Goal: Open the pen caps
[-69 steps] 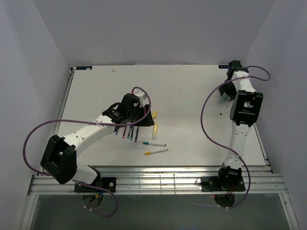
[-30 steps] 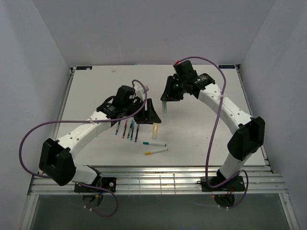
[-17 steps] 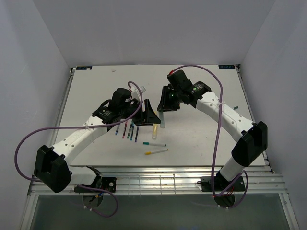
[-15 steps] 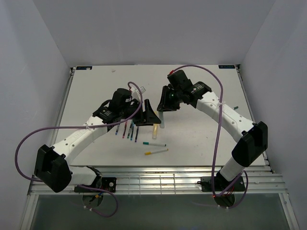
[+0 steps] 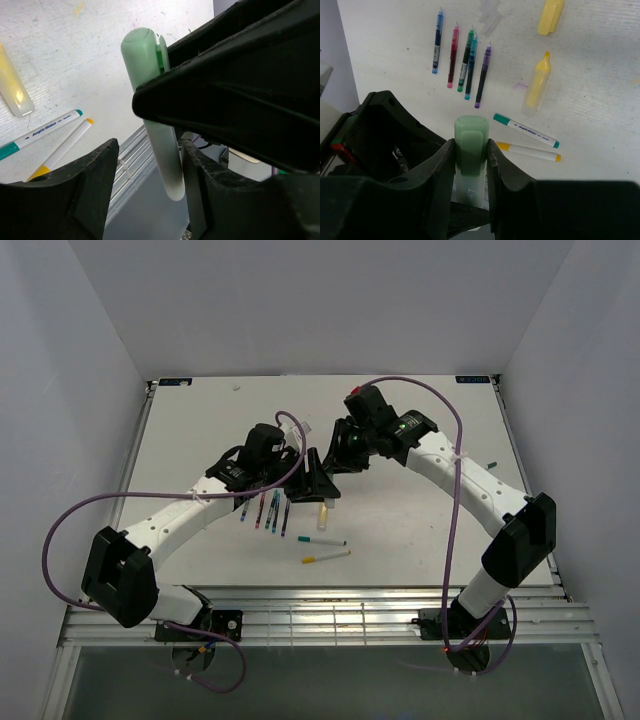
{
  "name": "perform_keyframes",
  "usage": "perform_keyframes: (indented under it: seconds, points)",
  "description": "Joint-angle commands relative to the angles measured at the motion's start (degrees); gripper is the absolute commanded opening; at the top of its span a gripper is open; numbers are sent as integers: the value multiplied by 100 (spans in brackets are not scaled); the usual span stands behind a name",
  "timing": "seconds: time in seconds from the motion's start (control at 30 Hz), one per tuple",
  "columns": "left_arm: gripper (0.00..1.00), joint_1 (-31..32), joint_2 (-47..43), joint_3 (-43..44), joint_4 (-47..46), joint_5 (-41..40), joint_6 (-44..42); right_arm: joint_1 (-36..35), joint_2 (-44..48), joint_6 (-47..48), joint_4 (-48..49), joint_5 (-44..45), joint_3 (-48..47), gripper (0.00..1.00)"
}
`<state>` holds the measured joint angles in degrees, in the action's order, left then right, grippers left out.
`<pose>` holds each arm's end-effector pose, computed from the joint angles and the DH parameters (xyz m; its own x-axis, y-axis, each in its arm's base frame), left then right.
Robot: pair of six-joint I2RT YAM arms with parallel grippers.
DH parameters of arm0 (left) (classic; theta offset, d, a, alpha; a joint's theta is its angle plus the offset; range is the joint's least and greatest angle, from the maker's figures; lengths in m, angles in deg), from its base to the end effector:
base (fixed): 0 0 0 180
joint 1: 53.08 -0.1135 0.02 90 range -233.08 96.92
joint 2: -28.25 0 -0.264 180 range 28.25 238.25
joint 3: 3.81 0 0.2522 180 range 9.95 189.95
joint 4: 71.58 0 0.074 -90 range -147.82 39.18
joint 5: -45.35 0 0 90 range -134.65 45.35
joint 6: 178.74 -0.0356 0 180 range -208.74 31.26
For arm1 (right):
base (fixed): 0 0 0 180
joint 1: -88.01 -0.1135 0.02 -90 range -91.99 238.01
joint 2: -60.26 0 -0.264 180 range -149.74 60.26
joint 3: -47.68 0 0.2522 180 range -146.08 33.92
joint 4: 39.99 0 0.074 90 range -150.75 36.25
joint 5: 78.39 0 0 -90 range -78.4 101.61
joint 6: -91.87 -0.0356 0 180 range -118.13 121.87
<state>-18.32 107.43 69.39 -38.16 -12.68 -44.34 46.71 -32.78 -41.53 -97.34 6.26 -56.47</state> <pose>0.2372 -0.1875 0.2804 -0.9462 -0.0659 -0.3170 0.2209 0.5845 -0.7808 0.2661 0.2382 0.3467 -0.8790 0.1383 -0.4563 -0.1398 0.8401 0.5241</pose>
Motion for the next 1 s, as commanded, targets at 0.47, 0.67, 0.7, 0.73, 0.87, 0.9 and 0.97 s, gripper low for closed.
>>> perform_keyframes:
  seconds: [0.47,0.67,0.7,0.73,0.87,0.9,0.97]
  points:
    - [0,48,-157,68,337,20,-424,-106,-330,147,-167,112,-489,8]
    - [0,39,-104,-20,-145,538,-222,-28,-241,121,253,-25,-172,8]
    - [0,39,-122,-203,-495,643,-161,51,-250,95,455,-333,-128,8]
    - [0,39,-174,-327,-724,757,31,182,-198,42,692,-614,-67,8]
    - [0,-4,-604,-951,-1859,1110,525,412,-92,-283,1827,-1634,215,8]
    - [0,-22,-640,-1021,-2078,1127,578,464,-83,-327,2046,-1758,232,8]
    - [0,-48,-675,-1145,-2220,1171,692,640,30,-467,2459,-2065,381,8]
